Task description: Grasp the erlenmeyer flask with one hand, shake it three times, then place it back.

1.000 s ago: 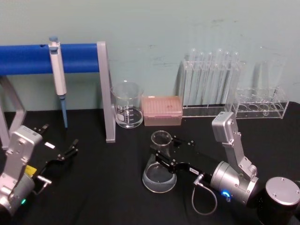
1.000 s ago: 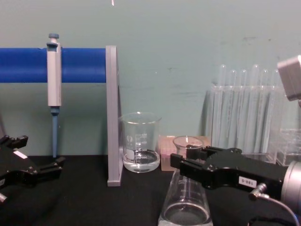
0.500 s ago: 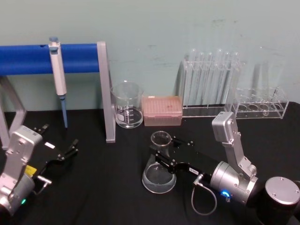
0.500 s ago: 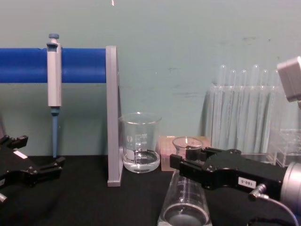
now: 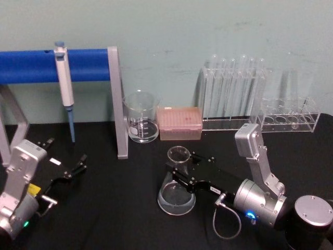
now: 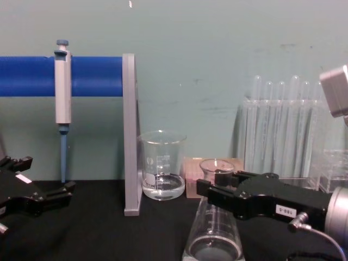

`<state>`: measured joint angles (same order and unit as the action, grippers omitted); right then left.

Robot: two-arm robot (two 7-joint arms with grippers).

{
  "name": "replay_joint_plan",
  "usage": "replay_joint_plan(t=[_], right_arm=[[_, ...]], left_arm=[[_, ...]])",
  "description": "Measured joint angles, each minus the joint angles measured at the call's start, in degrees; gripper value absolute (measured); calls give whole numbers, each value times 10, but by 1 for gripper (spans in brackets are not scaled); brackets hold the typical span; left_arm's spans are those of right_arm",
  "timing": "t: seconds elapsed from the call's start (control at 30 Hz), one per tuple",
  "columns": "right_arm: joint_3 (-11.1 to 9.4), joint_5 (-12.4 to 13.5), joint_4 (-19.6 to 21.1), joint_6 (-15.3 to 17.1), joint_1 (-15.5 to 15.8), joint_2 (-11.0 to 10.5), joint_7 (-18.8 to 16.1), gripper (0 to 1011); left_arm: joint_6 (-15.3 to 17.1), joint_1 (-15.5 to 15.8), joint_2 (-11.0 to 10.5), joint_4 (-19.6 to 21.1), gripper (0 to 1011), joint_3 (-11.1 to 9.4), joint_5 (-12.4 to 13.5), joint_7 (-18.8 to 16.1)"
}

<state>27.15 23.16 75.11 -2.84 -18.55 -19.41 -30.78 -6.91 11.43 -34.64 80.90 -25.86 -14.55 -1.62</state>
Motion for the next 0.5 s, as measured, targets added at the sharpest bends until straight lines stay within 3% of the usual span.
replay_joint_plan(t=[0.5], right_arm=[[1, -2, 1, 2, 0, -1, 0, 456]], left_arm=[[0, 0, 0, 0, 1001, 0, 0, 0]])
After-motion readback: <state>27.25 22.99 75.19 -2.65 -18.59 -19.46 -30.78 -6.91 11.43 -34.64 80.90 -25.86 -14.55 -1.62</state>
